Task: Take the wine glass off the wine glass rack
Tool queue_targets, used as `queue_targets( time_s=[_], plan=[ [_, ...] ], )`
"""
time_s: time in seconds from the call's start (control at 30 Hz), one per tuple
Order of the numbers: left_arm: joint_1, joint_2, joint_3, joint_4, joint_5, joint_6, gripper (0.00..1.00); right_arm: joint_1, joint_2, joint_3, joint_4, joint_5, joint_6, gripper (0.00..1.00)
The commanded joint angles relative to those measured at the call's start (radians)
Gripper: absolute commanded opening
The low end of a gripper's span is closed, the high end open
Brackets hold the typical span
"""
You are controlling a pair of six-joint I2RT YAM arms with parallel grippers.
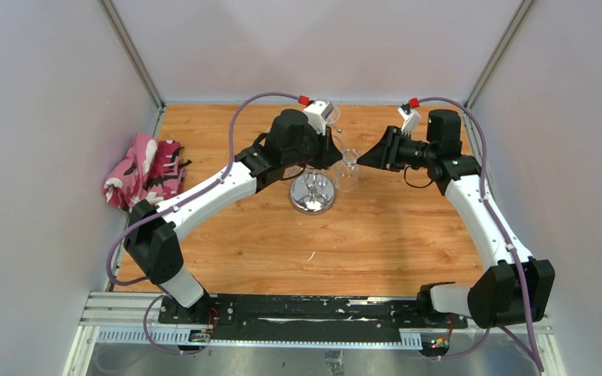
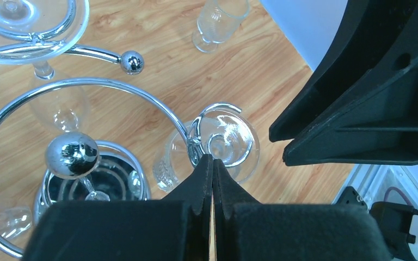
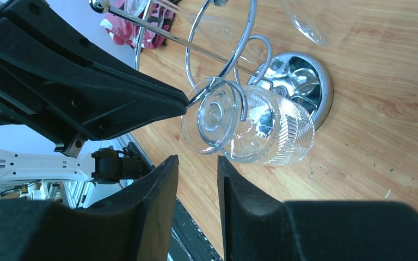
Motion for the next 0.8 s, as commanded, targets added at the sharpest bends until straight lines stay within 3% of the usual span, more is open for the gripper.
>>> queue_targets(
  time_s=[0.0,0.77],
  plan=[
    [-0.007,-0.007,-0.021,0.030,0.006,-0.009,0.00,0.020,-0.004,-0.012,-0.014,0.022,-0.029,0.37],
    [-0.007,-0.048,-0.067,0.047,0.004,0.004,0.00,0.055,0.068,-0.010,0.161,-0.006,0.084,0.36]
  ],
)
